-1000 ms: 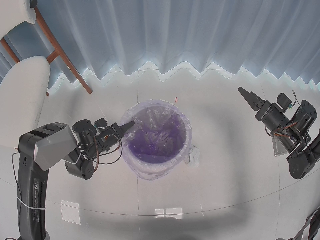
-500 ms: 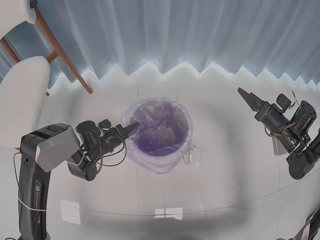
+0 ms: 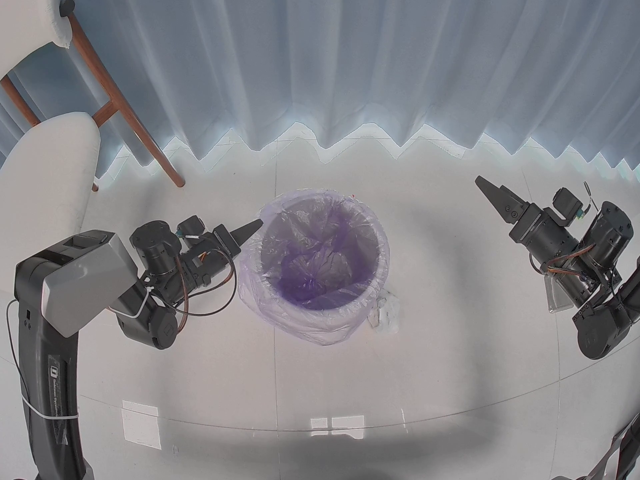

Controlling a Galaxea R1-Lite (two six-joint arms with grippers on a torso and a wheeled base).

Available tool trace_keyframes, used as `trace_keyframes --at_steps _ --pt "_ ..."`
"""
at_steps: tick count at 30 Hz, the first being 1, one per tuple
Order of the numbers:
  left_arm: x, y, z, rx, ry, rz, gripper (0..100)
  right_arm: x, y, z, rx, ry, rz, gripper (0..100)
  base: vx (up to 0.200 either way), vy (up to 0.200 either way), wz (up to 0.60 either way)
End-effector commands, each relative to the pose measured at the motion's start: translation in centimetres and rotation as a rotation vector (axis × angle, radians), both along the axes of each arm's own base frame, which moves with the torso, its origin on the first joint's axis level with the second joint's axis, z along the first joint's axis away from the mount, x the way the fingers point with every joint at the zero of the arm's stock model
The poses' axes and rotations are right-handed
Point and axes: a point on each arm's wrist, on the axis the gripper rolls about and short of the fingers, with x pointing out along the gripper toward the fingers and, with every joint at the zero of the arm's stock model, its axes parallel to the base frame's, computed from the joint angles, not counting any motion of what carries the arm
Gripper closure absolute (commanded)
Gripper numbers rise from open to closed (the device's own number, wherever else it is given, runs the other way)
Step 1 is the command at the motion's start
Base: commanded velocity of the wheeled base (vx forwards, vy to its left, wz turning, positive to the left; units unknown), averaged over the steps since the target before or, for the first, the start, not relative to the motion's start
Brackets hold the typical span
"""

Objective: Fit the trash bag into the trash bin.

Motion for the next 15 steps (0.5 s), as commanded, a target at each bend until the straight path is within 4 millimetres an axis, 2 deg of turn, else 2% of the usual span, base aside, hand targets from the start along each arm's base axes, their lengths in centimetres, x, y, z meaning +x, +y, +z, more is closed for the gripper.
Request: trace_keyframes --at_steps 1,9,15 --pt "0.4 1.0 -0.5 0.0 0.008 0.023 100 0.0 0.0 -0.1 -0.001 0.002 0.001 0 0.0 0.0 0.0" --pt "1.3 1.1 -2.4 0.003 0.03 0.028 100 0.0 0.0 0.1 -0.001 -0.003 -0.001 0 0.0 0.0 0.0" --pt "1.9 0.5 -4.8 0.013 0.066 0.021 100 0.0 0.0 0.0 -0.001 -0.001 -0.001 0 0.0 0.0 0.0"
